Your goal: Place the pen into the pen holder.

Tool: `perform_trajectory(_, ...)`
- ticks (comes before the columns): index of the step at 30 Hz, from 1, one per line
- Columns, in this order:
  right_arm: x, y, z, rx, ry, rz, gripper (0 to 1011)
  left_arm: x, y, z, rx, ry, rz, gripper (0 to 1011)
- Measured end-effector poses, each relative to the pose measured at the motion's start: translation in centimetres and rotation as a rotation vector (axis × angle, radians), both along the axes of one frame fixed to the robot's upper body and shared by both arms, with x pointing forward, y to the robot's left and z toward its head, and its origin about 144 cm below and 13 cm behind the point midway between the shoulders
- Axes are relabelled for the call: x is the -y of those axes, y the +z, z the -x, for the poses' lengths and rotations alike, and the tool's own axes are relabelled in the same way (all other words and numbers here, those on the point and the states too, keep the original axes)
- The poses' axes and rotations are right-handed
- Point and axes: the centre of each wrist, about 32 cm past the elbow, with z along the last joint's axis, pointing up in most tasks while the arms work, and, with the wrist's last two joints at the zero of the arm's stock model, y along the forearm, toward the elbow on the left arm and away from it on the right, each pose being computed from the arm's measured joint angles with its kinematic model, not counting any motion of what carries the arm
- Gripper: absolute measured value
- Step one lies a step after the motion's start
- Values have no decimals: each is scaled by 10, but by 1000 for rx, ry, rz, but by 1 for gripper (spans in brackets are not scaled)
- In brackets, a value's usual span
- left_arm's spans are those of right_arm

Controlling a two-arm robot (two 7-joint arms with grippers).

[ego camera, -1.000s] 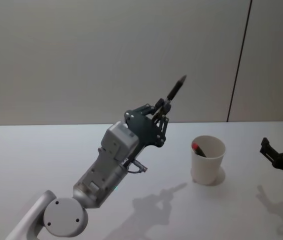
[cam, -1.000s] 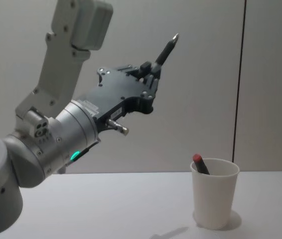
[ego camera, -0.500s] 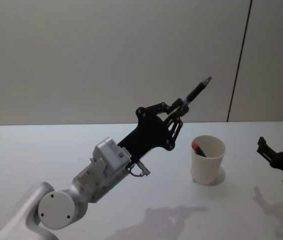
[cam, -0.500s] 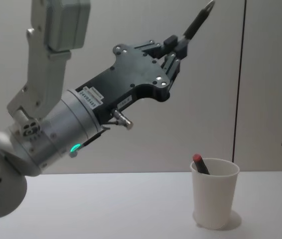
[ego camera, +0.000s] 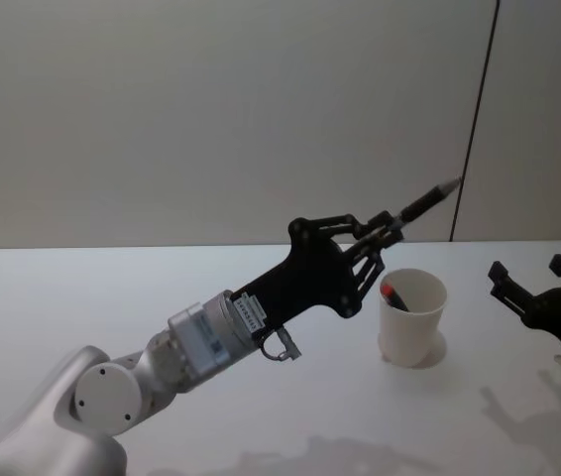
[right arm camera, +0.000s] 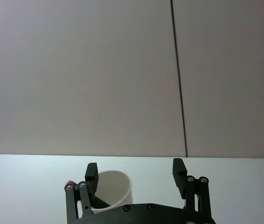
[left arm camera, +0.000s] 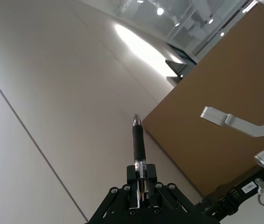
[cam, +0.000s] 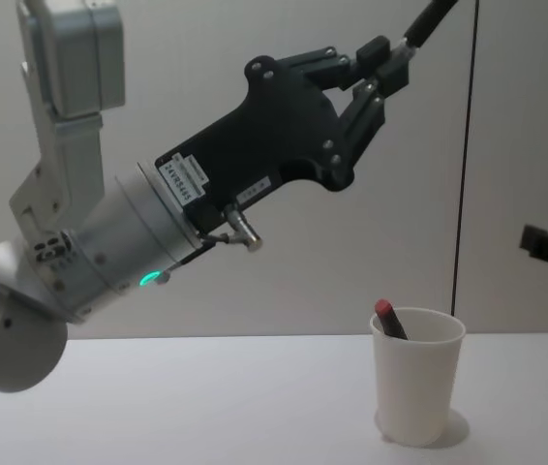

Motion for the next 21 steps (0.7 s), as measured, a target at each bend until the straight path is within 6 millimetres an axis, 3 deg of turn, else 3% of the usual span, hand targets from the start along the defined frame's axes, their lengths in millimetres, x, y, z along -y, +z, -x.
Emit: perform_trajectory(21, 20, 22, 14, 127, 308, -91, 1002, -1, 3, -8, 76, -70, -21, 130)
